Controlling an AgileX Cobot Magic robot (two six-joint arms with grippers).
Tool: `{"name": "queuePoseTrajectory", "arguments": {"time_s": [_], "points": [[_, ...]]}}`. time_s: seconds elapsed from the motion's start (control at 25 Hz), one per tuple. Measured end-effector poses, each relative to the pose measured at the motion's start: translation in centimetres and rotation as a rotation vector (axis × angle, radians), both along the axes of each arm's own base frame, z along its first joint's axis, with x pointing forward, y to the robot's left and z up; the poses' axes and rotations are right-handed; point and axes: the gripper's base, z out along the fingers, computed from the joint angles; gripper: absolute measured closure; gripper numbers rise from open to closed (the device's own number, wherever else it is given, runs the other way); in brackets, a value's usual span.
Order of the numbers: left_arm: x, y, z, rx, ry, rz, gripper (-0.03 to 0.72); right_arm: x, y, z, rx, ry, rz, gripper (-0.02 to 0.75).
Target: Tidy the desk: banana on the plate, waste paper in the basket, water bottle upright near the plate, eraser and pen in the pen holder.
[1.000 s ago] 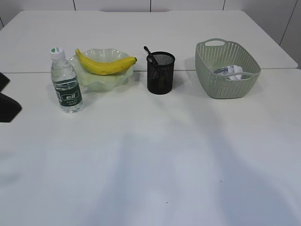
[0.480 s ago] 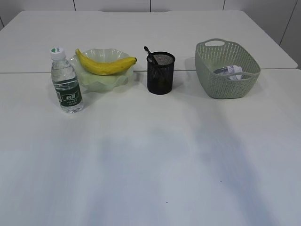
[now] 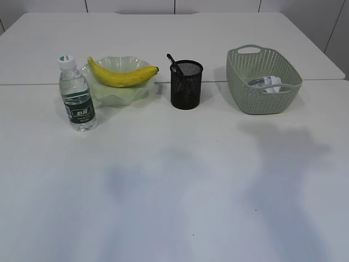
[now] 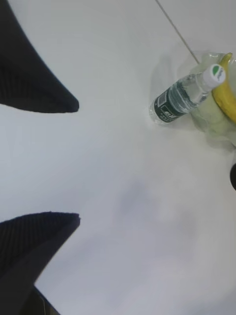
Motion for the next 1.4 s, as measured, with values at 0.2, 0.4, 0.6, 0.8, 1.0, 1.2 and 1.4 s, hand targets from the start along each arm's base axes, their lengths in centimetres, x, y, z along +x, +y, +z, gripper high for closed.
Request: {"name": "queuePoseTrajectory", "arguments": {"time_s": [0.2,0.4,0.6,0.8,1.0,1.2,1.4], "points": [[-0.4,0.4,-0.4,0.021,0.063,0.043,0.234,-3.4,2.0,-1.5,0.212,0.312,0.151,0.498],[-1.6,1.0,-0.7,0.009,0.079,0.076,0.234,-8.3,3.2,0.1,0.306,0.380,0.303,0.498],[-3.8,2.0,-1.4,-0.016,0.056,0.089,0.234,-14.3,3.5,2.6,0.327,0.259,0.412,0.498],[-6.1,2.8,-2.0,-0.058,0.044,0.103,0.234,-18.8,3.5,3.5,0.333,0.158,0.465,0.446],[-8.5,3.6,-3.1,-0.122,0.013,0.107,0.234,-20.9,3.8,2.0,0.374,0.155,0.501,0.348],[-10.7,4.4,-4.9,-0.152,-0.029,0.104,0.234,-22.7,4.0,-1.0,0.400,0.162,0.534,0.330],[-12.8,5.3,-6.6,-0.188,-0.096,0.099,0.234,-24.8,4.1,-3.9,0.415,0.132,0.561,0.330]]}}
